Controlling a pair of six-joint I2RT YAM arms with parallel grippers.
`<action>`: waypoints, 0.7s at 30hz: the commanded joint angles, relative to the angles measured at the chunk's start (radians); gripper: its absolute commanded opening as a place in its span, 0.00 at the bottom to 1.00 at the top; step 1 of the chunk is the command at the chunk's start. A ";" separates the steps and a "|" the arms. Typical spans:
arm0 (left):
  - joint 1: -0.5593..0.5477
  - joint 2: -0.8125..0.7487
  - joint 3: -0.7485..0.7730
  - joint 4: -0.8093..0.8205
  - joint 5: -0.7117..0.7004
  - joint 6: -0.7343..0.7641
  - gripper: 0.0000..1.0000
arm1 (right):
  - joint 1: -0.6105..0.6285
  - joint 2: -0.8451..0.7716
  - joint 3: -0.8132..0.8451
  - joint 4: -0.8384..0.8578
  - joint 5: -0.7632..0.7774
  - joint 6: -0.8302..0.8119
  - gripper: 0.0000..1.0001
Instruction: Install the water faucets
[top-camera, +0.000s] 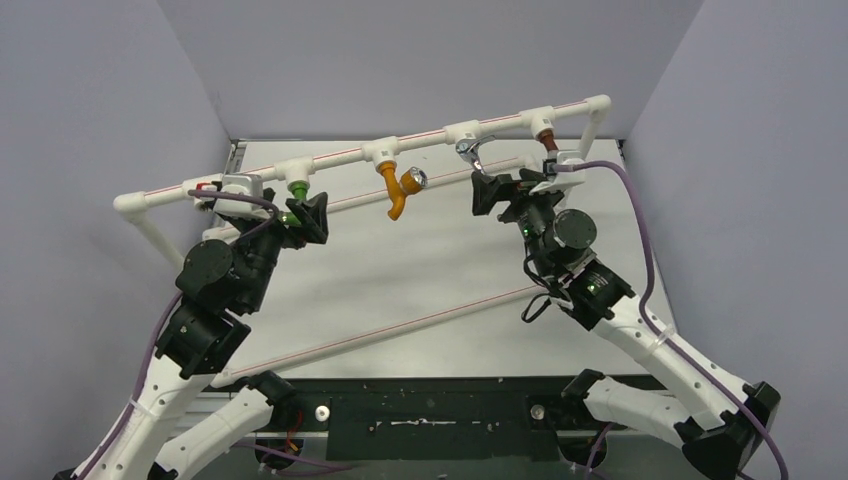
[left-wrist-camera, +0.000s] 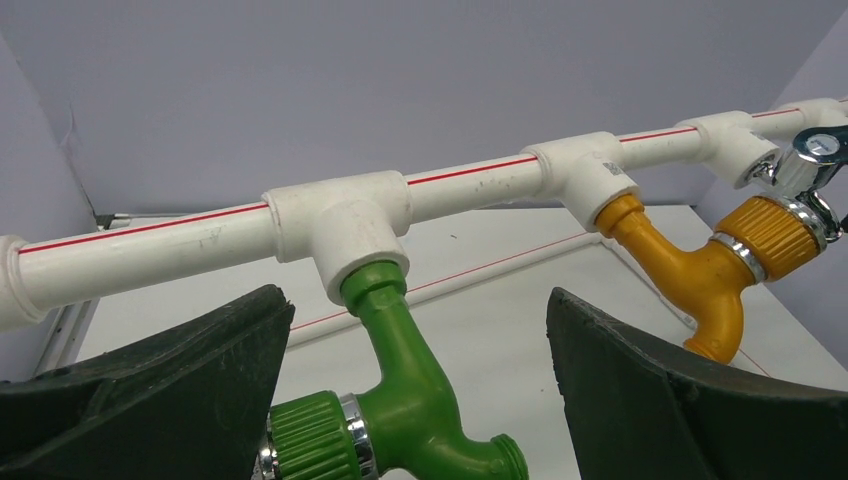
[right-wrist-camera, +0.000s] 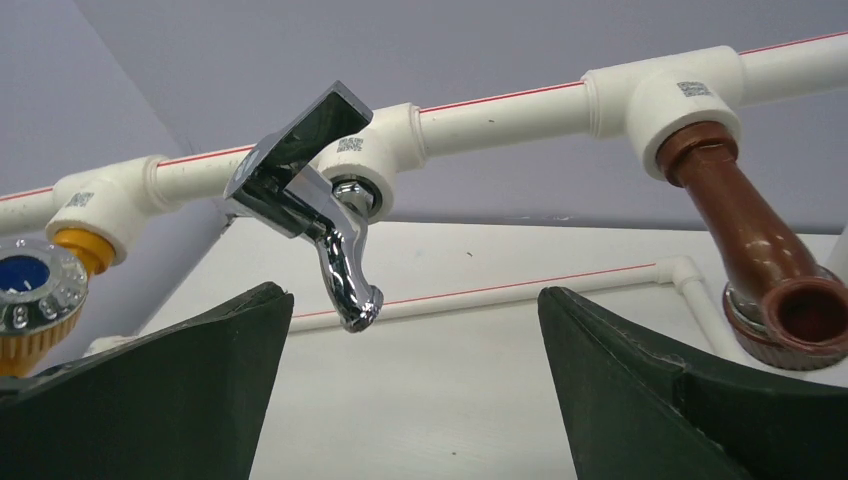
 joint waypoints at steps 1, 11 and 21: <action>0.036 -0.021 -0.043 0.094 0.124 0.009 0.97 | -0.003 -0.087 0.009 -0.109 -0.049 -0.114 1.00; 0.098 -0.051 -0.094 0.187 0.282 -0.016 0.97 | -0.003 -0.258 -0.241 -0.129 0.068 -0.168 1.00; 0.100 -0.130 -0.174 0.328 0.363 -0.005 0.97 | -0.056 -0.147 -0.556 0.296 0.395 -0.405 1.00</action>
